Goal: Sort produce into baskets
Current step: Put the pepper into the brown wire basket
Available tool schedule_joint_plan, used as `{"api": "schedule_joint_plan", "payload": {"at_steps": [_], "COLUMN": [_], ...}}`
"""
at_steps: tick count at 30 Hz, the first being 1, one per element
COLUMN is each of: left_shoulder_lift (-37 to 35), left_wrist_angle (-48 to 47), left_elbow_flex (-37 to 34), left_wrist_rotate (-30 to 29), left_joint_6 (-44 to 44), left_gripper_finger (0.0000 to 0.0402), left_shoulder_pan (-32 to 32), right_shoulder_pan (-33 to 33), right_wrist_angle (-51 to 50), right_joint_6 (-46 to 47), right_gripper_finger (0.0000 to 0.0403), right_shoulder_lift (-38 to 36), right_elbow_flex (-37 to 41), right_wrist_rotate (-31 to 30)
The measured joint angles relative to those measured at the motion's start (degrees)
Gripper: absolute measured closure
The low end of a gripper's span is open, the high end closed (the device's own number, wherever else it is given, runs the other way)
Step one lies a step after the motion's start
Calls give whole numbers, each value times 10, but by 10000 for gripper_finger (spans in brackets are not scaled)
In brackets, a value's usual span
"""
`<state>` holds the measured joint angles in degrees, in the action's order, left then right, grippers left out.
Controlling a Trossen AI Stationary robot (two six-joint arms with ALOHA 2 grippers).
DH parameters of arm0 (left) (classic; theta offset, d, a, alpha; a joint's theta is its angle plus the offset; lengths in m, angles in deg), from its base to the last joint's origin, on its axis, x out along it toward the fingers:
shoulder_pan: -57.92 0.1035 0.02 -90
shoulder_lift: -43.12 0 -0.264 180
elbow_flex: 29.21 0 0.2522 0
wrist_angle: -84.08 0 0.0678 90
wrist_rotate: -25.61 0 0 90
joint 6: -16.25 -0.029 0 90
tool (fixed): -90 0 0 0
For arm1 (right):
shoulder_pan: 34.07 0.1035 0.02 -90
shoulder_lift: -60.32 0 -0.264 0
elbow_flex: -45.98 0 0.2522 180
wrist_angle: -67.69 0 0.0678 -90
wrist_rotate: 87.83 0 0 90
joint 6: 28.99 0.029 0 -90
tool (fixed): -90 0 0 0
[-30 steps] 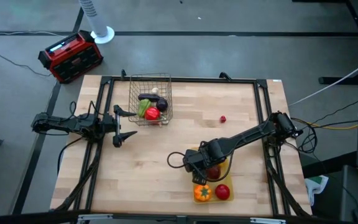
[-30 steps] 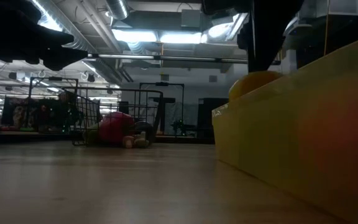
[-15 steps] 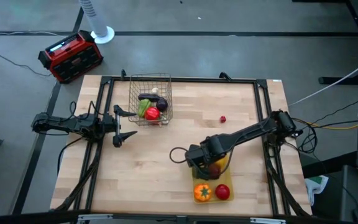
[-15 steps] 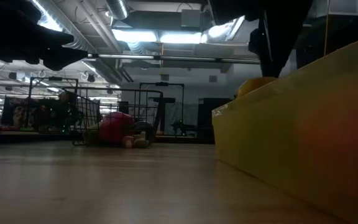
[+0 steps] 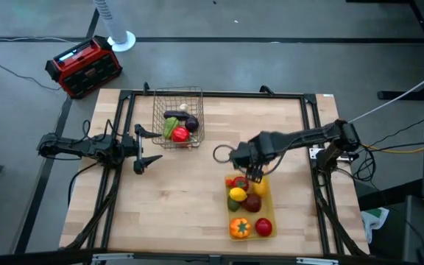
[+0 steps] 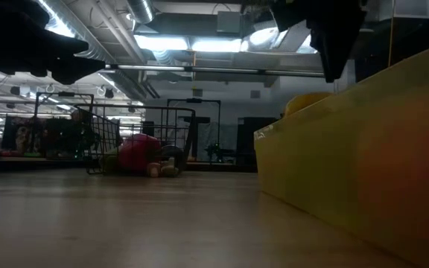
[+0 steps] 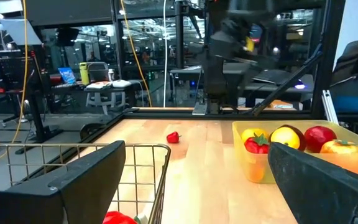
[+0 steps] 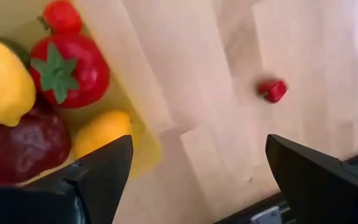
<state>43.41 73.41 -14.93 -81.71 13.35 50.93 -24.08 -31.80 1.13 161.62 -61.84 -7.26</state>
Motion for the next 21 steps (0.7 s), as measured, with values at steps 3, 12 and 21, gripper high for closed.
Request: {"api": "schedule_joint_plan", "payload": {"at_steps": [3,12,21], "left_shoulder_lift": [0,0,0], "left_wrist_angle": [0,0,0], "left_elbow_flex": [0,0,0], "left_wrist_rotate": [0,0,0], "left_joint_6": [0,1,1], "left_gripper_finger": [9,9,9], "left_shoulder_pan": [0,0,0], "right_shoulder_pan": [-35,-158,-280], "right_wrist_angle": [1,2,143], "right_joint_6": [-33,-109,-174], "right_gripper_finger": [40,40,40], "right_shoulder_lift": [-10,-16,-46], "right_elbow_flex": [0,1,175], "right_wrist_rotate": [0,0,108]}}
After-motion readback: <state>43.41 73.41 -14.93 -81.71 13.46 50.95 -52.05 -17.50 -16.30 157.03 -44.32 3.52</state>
